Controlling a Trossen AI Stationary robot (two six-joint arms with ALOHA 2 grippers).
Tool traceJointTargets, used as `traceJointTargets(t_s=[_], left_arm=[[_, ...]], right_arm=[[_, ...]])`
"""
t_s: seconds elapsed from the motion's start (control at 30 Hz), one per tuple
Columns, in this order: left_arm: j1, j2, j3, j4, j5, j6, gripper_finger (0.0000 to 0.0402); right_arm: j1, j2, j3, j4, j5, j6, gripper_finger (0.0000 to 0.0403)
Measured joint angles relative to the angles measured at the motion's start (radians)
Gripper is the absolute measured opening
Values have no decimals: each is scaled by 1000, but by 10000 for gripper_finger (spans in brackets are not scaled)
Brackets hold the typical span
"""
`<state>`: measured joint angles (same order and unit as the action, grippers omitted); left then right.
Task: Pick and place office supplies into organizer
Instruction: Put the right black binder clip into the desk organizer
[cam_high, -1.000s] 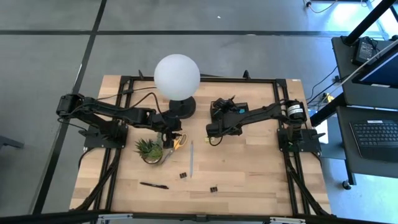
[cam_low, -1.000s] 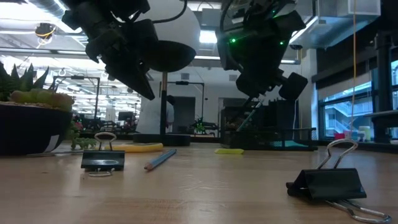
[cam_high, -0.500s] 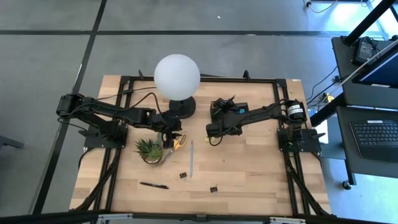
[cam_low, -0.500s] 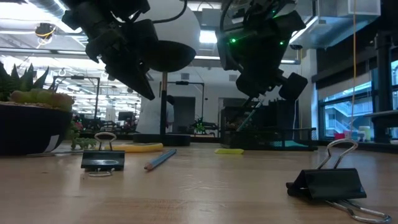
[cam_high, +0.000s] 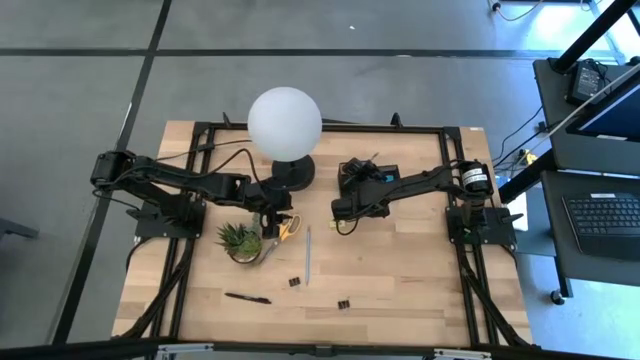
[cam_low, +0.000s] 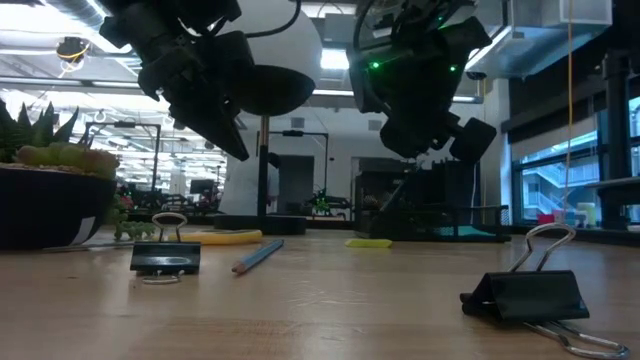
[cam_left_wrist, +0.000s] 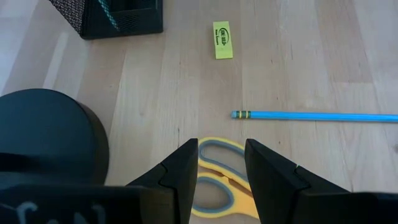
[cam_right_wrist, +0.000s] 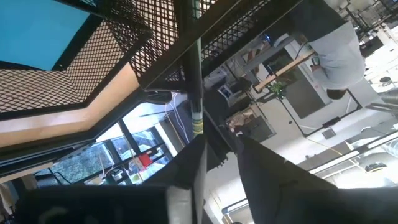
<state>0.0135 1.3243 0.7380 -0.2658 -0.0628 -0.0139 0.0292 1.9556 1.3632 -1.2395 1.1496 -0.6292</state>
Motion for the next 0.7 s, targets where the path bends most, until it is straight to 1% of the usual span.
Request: traceJointTargets(t_s=[0.13, 0.27, 0.4, 0.53, 0.63, 0.7], left_arm=[[0, 0, 0, 0, 0, 0, 127], [0, 0, 0, 0, 0, -5, 127], [0, 0, 0, 0, 0, -18, 127], [0, 0, 0, 0, 0, -18, 127], [0, 0, 0, 1, 0, -18, 127], [0, 0, 0, 1, 0, -18, 127]], right_arm=[[0, 0, 0, 0, 10, 0, 112], [10, -2, 0, 0, 68, 0, 114], [44, -16, 0, -1, 72, 32, 115], [89, -50, 0, -10, 70, 144, 115], [131, -85, 0, -12, 70, 263, 115], [163, -114, 1, -11, 50, 349, 115]])
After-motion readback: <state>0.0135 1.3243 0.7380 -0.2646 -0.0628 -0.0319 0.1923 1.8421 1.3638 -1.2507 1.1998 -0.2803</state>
